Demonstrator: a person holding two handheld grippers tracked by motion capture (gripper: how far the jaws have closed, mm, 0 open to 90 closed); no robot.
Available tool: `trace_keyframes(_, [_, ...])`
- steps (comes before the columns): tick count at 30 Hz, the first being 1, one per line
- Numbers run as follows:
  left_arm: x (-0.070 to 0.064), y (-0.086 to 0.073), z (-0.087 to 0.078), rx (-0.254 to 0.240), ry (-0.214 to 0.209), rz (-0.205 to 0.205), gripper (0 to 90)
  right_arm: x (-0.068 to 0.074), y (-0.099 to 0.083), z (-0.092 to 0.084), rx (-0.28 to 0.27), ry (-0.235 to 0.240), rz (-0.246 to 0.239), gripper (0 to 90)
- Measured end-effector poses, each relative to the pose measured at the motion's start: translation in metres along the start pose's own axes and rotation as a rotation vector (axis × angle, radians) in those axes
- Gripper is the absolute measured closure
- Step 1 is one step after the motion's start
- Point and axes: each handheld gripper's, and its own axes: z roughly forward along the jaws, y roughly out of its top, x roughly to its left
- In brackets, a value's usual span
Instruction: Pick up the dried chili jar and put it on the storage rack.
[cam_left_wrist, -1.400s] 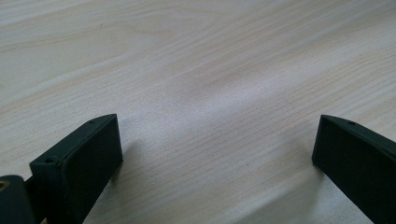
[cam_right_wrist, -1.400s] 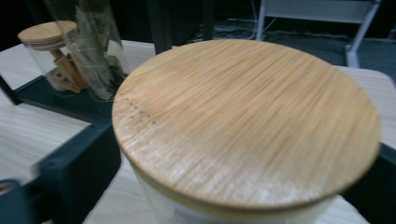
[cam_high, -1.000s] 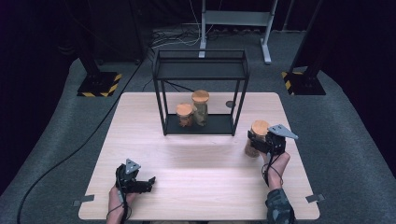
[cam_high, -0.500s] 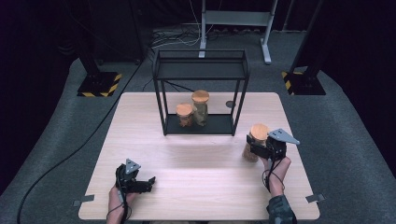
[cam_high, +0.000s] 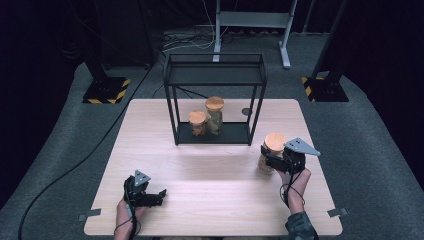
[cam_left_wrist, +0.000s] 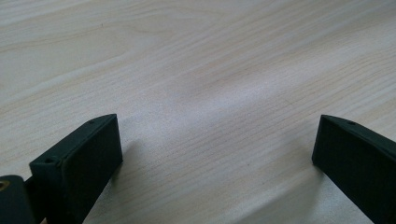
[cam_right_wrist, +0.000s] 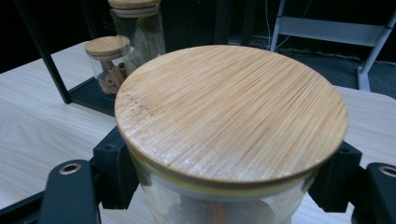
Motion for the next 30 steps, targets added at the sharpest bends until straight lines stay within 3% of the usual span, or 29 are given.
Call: trace_keyframes(30, [0.0, 0.0, 0.0, 0.0, 0.001, -0.001, 1.1, 0.015, 0.005, -0.002, -0.014, 0.028, -0.02, 23.9])
